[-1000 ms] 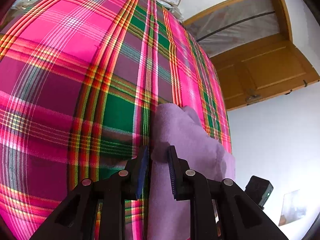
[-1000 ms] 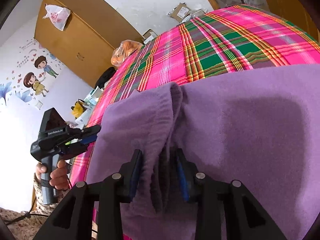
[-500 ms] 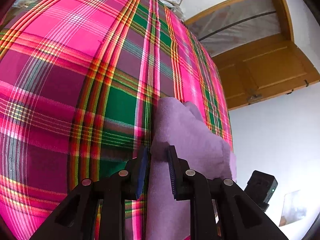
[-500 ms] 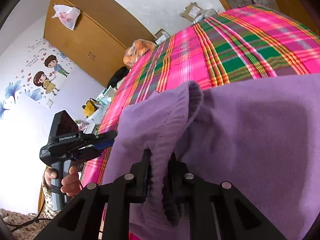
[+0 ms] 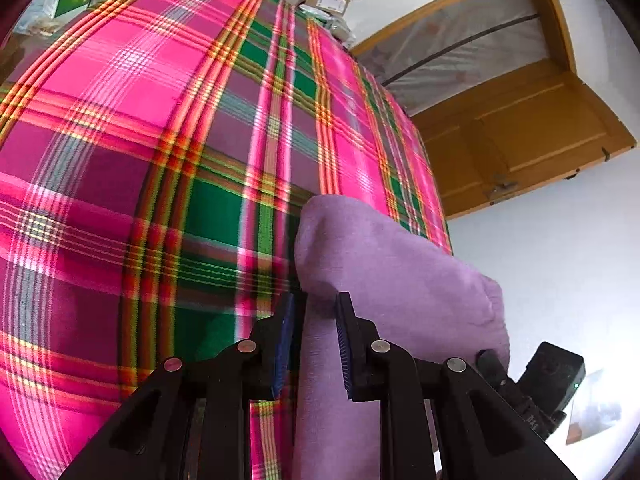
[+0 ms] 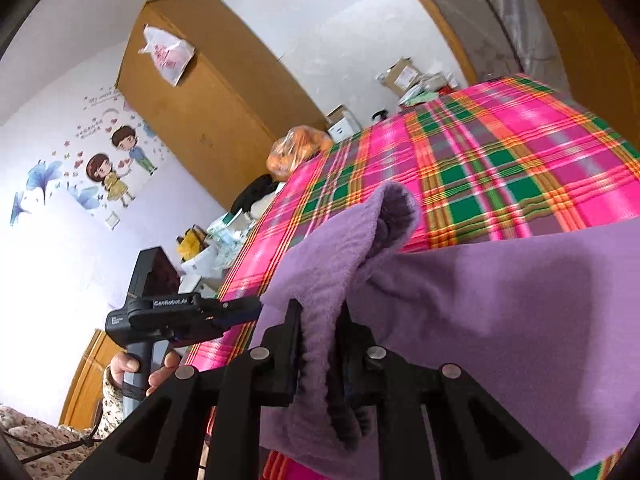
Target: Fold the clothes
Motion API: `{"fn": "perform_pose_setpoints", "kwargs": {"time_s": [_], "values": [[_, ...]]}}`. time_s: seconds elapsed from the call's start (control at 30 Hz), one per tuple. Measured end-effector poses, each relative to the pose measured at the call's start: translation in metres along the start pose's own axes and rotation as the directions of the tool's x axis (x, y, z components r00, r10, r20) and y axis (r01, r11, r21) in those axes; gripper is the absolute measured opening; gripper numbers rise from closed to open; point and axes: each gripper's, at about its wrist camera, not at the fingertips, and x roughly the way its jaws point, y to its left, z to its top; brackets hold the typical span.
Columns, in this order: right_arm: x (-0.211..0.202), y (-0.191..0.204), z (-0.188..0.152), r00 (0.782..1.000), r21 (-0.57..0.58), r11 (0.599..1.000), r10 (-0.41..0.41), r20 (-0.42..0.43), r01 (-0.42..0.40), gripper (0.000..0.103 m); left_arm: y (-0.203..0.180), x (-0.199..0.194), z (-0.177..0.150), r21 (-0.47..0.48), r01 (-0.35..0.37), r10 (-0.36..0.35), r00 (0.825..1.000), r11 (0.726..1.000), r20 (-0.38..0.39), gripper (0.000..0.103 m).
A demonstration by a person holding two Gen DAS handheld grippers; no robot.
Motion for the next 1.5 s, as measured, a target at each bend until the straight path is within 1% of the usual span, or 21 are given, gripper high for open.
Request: {"fn": "perform_pose_setpoints", "kwargs": {"time_s": [0.1, 0.2, 0.3, 0.43, 0.5, 0.67, 0.8, 0.87, 0.93, 1.0, 1.07, 1.13, 1.2, 1.23, 1.27, 1.33, 1.43, 1.5], "values": [[0.002, -0.014, -0.004, 0.999, 0.029, 0.999, -0.041, -0.016, 0.041, 0.016, -0.003, 0.005, 0.001, 0.008, 0.002, -0.002, 1.0, 1.0, -0.014, 0.021], [0.009, -0.034, -0.013, 0.994, 0.073, 0.992, -0.103, -0.041, 0.106, 0.016, -0.008, 0.012, 0.001, 0.014, 0.004, -0.004, 0.999, 1.0, -0.033, 0.021], [0.013, -0.048, -0.021, 0.99, 0.102, 0.985, -0.133, -0.053, 0.138, 0.016, -0.01, 0.018, -0.002, 0.019, 0.0, 0.001, 0.999, 1.0, -0.048, 0.021], [0.016, -0.051, -0.026, 0.979, 0.054, 0.979, -0.192, -0.065, 0.195, 0.019, -0.01, 0.025, -0.003, 0.021, -0.007, 0.009, 0.998, 1.0, -0.067, 0.021], [0.016, -0.051, -0.027, 0.971, 0.041, 0.971, -0.23, -0.07, 0.234, 0.024, -0.011, 0.027, -0.003, 0.02, -0.007, 0.008, 0.997, 1.0, -0.072, 0.021], [0.001, -0.047, -0.019, 0.947, -0.005, 0.947, -0.322, -0.014, 0.322, 0.03, -0.011, 0.033, -0.005, 0.02, 0.003, -0.001, 0.996, 1.0, -0.091, 0.02], [0.0, -0.029, 0.0, 0.938, -0.089, 0.934, -0.346, 0.025, 0.346, 0.032, -0.009, 0.034, -0.008, 0.028, 0.001, 0.002, 0.995, 1.0, -0.1, 0.02], [0.008, -0.017, 0.013, 0.943, -0.151, 0.931, -0.332, 0.026, 0.332, 0.032, -0.009, 0.034, -0.009, 0.023, 0.005, -0.003, 0.994, 1.0, -0.105, 0.02], [0.024, -0.003, 0.026, 0.959, -0.217, 0.936, -0.283, 0.008, 0.278, 0.032, -0.01, 0.034, -0.012, 0.026, 0.017, -0.014, 0.994, 1.0, -0.112, 0.02], [0.046, 0.006, 0.034, 0.967, -0.267, 0.936, -0.249, -0.051, 0.227, 0.032, -0.011, 0.034, -0.016, 0.03, 0.02, -0.017, 0.993, 0.999, -0.115, 0.02], [0.069, 0.017, 0.039, 0.965, -0.325, 0.926, -0.238, -0.113, 0.191, 0.032, -0.009, 0.034, -0.021, 0.02, 0.028, -0.025, 0.991, 0.999, -0.128, 0.02], [0.095, 0.024, 0.045, 0.957, -0.374, 0.915, -0.229, -0.176, 0.151, 0.032, -0.006, 0.035, -0.024, 0.008, 0.038, -0.036, 0.99, 0.999, -0.137, 0.02], [0.113, 0.028, 0.048, 0.952, -0.385, 0.918, -0.199, -0.234, 0.097, 0.032, -0.003, 0.035, -0.026, -0.001, 0.048, -0.047, 0.988, 0.999, -0.144, 0.02], [0.122, 0.03, 0.051, 0.946, -0.387, 0.919, -0.189, -0.262, 0.077, 0.032, -0.002, 0.035, -0.028, -0.003, 0.051, -0.051, 0.987, 0.999, -0.149, 0.023], [0.129, 0.032, 0.052, 0.942, -0.396, 0.916, -0.183, -0.28, 0.06, 0.032, -0.002, 0.035, -0.029, -0.009, 0.055, -0.056, 0.986, 0.998, -0.157, 0.025], [0.141, 0.035, 0.052, 0.929, -0.409, 0.912, -0.18, -0.322, 0.035, 0.032, 0.0, 0.036, -0.033, -0.014, 0.063, -0.065, 0.983, 0.998, -0.17, 0.025], [0.156, 0.037, 0.05, 0.909, -0.419, 0.908, -0.173, -0.38, -0.002, 0.032, -0.001, 0.037, -0.037, 0.003, 0.07, -0.069, 0.983, 0.998, -0.169, 0.025], [0.16, 0.035, 0.05, 0.902, -0.408, 0.913, -0.163, -0.399, -0.015, 0.031, -0.001, 0.037, -0.038, 0.011, 0.084, -0.081, 0.982, 0.996, -0.172, 0.025]]}}
